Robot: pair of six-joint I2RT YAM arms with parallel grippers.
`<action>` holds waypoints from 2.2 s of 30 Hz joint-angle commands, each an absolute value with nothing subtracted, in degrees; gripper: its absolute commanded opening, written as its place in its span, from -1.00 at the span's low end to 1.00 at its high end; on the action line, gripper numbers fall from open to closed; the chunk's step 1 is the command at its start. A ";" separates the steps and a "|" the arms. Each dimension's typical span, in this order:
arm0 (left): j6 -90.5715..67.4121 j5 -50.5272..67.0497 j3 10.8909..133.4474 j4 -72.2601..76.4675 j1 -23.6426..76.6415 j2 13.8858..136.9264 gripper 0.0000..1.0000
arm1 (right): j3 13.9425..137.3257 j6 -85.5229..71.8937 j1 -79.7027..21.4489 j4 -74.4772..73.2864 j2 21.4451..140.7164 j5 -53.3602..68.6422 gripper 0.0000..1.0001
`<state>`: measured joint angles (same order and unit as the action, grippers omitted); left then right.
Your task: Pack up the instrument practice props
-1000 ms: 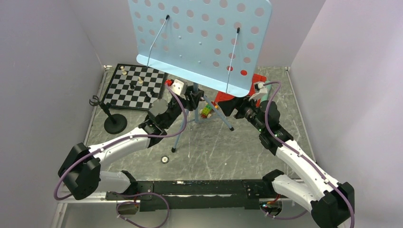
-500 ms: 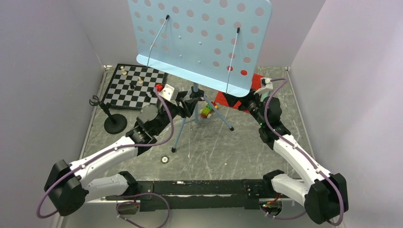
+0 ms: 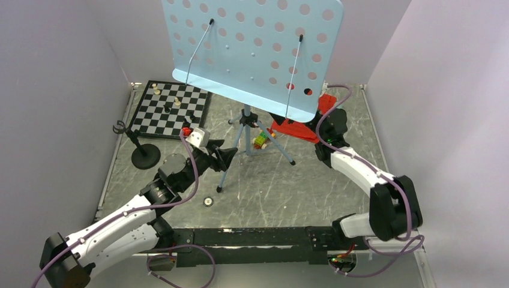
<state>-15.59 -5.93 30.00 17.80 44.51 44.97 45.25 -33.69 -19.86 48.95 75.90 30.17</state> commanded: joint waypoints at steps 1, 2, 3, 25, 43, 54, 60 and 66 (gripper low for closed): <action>-18.41 -6.77 28.66 14.14 44.74 42.56 0.26 | 51.81 -35.46 -19.52 64.03 82.76 39.64 0.68; -18.33 -7.00 28.35 13.34 44.74 42.03 0.26 | 53.48 -36.36 -19.59 64.95 84.67 41.24 0.67; -18.10 -7.24 28.04 12.75 44.76 41.33 0.26 | 54.88 -37.55 -19.52 66.46 86.51 42.88 0.67; -18.52 -8.96 25.93 11.34 44.74 39.73 0.25 | 69.04 -40.17 -24.39 64.25 96.77 51.24 0.43; -18.63 -9.49 25.37 10.67 44.74 38.44 0.24 | 75.06 -42.77 -25.99 63.13 98.76 52.73 0.15; -18.68 -9.42 24.83 10.71 44.74 38.28 0.22 | 75.11 -48.02 -26.04 65.80 100.22 54.44 -1.00; -18.50 -10.49 24.83 10.42 44.79 37.51 0.20 | 71.79 -47.33 -26.00 68.75 99.50 56.38 -1.00; -19.13 -13.28 24.23 12.41 44.82 37.18 0.24 | 68.20 -46.35 -25.90 69.12 100.58 58.48 -1.00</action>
